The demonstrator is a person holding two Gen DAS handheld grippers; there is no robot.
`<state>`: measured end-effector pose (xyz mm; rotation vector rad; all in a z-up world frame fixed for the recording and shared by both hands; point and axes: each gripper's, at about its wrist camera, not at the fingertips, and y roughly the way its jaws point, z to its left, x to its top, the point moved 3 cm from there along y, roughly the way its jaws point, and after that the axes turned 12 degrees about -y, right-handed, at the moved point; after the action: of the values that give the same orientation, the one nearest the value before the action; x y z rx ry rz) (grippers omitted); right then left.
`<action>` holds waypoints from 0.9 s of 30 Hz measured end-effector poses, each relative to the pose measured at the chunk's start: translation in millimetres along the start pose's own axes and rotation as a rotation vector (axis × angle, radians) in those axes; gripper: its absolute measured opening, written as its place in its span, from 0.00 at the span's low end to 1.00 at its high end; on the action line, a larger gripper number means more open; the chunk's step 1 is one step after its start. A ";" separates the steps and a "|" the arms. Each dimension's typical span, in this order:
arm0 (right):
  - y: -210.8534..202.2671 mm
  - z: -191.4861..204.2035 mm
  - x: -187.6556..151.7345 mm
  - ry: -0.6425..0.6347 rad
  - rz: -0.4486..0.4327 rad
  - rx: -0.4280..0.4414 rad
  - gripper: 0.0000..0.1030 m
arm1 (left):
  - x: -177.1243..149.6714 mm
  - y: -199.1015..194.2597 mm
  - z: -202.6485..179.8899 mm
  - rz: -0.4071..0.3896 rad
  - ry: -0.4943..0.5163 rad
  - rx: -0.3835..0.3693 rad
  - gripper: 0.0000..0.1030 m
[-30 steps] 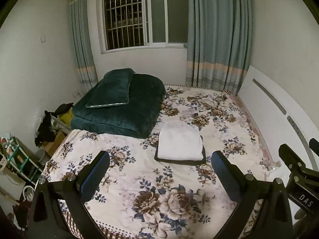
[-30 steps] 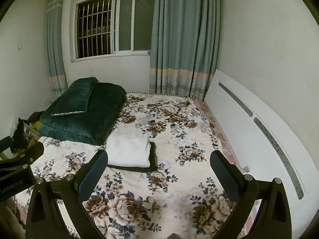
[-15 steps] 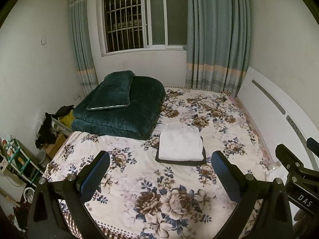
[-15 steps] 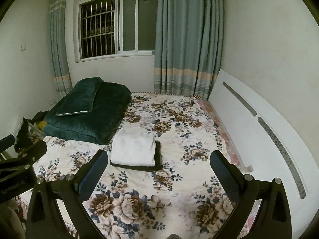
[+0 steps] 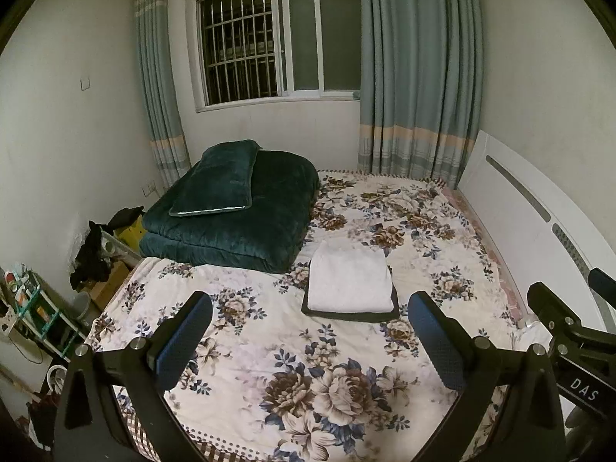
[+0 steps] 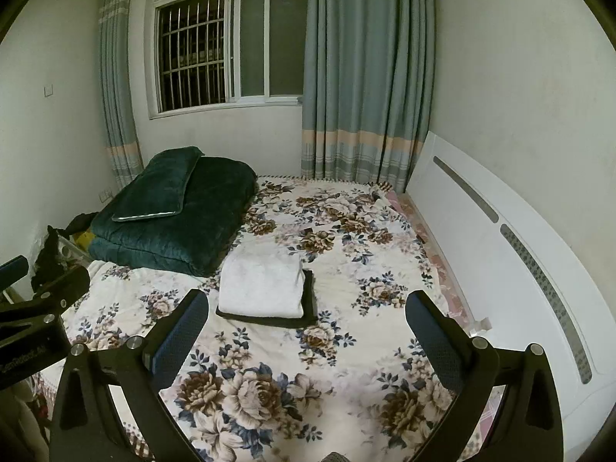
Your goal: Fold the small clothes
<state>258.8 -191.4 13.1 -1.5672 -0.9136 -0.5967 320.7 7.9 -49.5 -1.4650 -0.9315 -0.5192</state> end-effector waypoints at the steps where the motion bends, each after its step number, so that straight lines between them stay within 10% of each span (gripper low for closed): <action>1: 0.4 0.0 0.3 -0.001 0.002 0.000 1.00 | 0.1 0.2 -0.2 0.001 -0.002 -0.003 1.00; 27: -0.2 1.5 1.9 -0.001 -0.003 0.003 1.00 | 11.5 -7.4 3.0 -0.006 0.004 -0.004 1.00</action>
<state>259.5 -189.5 14.4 -1.5633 -0.9176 -0.5967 320.8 12.8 -36.5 -1.4647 -0.9320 -0.5288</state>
